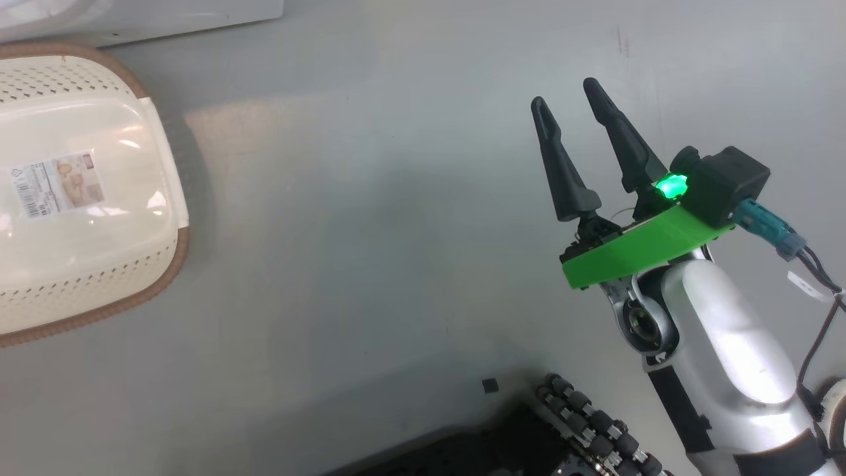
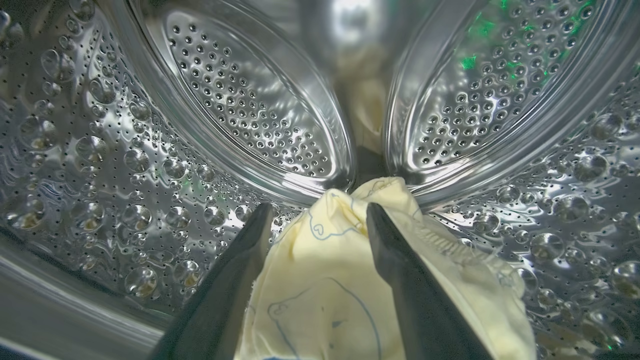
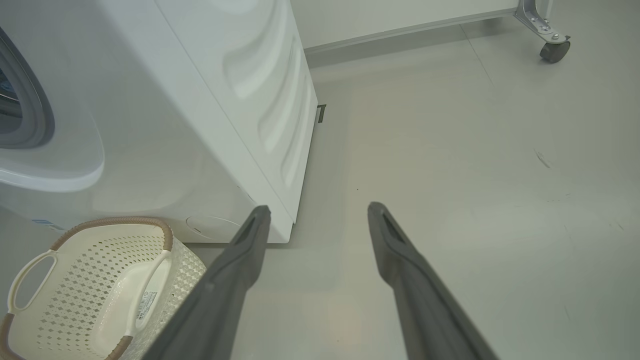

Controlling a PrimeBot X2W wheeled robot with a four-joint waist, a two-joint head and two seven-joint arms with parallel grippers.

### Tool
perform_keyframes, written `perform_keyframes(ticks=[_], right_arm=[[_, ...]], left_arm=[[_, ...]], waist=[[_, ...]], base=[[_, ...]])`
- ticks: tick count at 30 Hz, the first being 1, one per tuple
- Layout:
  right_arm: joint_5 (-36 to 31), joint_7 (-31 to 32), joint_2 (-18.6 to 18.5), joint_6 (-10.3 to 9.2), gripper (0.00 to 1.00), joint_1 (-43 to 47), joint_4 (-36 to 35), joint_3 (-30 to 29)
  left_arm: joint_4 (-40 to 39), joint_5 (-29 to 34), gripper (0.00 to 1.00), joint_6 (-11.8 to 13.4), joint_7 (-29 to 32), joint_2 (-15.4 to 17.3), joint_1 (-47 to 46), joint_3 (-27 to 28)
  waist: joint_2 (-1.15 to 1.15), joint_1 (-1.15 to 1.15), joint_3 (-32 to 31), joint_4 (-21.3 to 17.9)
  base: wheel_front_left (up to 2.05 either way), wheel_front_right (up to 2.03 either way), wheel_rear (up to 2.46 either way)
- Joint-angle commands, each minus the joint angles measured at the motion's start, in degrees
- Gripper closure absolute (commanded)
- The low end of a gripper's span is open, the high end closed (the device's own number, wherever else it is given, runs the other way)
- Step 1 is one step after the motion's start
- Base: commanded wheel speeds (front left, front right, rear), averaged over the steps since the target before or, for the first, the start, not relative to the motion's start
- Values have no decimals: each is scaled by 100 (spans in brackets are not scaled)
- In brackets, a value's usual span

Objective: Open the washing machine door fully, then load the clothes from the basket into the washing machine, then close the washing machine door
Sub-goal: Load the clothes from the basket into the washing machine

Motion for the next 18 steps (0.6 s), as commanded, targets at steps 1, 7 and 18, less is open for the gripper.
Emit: perform_keyframes(ticks=[1,7,18], right_arm=[[-62,-38,0,1,0,228,-111,30],[-257,-38,0,1,0,301,-43,-85],[-603,-38,-8,1,0,530,167,-294]], left_arm=[[-227,-101,0,4,-22,177,79,-59],[-537,-584,0,4,-57,188,835,-301],[-1327,-1412,0,4,-191,232,2595,-923]], waist=[[0,0,-148,130],[0,0,-541,364],[0,0,-1519,900]], base=[[0,0,0],[0,0,0],[0,0,0]])
